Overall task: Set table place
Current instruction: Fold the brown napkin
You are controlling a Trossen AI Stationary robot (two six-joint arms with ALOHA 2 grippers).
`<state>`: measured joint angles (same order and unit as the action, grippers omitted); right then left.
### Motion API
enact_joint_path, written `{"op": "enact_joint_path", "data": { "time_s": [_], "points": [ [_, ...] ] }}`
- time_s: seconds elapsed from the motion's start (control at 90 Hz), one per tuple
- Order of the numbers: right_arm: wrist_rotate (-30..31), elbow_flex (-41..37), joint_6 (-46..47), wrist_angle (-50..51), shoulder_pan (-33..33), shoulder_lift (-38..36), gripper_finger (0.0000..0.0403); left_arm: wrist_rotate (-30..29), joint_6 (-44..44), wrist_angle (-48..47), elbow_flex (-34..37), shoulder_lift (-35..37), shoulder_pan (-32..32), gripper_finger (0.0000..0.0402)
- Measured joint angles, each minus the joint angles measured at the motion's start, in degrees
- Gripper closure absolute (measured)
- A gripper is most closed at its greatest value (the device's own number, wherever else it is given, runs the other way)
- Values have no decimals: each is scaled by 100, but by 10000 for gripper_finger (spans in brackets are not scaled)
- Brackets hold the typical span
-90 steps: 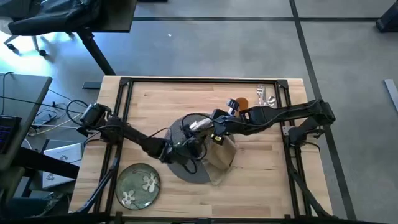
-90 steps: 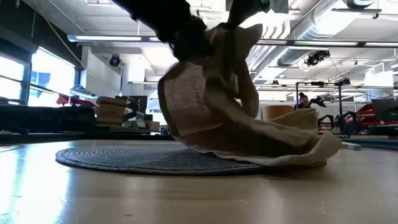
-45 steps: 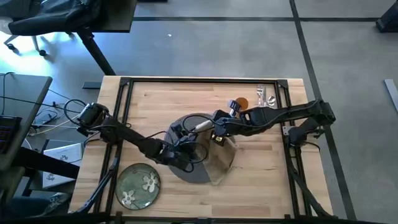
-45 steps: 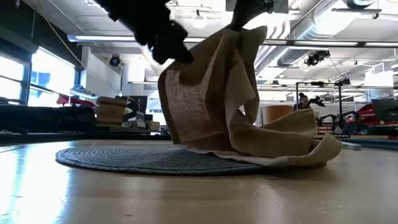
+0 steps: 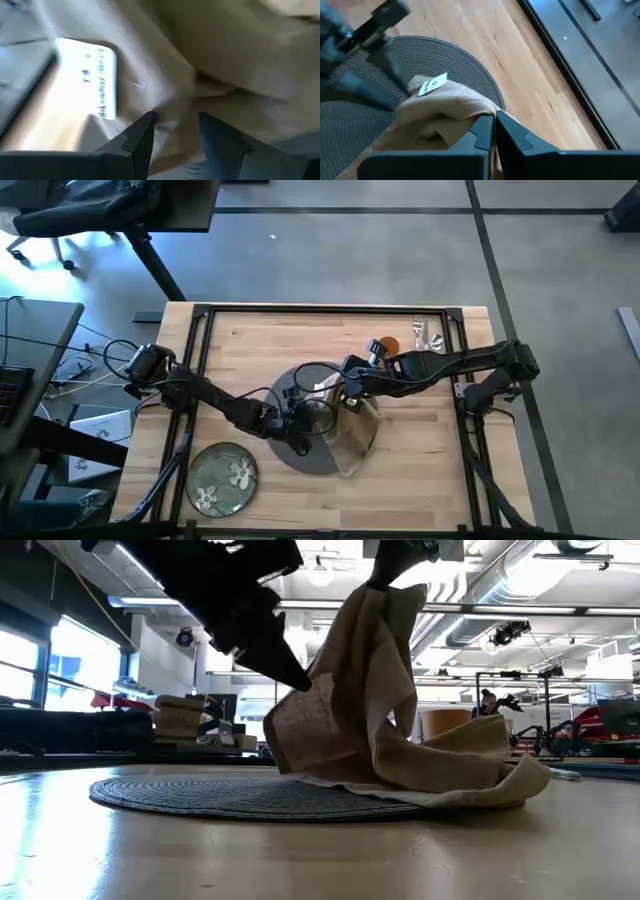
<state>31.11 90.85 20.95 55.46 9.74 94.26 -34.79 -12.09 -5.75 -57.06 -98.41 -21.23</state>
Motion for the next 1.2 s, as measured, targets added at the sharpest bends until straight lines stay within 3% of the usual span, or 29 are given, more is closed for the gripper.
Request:
{"op": "enact_joint_path", "data": {
  "time_s": [0.111,0.2,0.322,0.533,0.767,1.022,1.2],
  "points": [
    [16,0,-31,0,0,0,403,933,-267,13,2,-27,-42,267],
    [18,0,-17,-7,0,0,403,1050,-224,104,0,-153,2,267],
    [20,0,-2,-104,0,0,403,425,222,727,0,-412,135,267],
    [13,0,-2,-132,0,0,403,-1452,524,1013,-71,-412,263,267],
    [-8,0,-2,-129,0,0,403,-2535,1597,1053,-289,86,-87,267],
    [-6,0,-2,-131,0,0,403,-2510,2095,918,-280,120,2,267],
    [-6,2,-2,-88,0,0,403,-2807,2813,959,-444,207,-256,267]
  ]
}}
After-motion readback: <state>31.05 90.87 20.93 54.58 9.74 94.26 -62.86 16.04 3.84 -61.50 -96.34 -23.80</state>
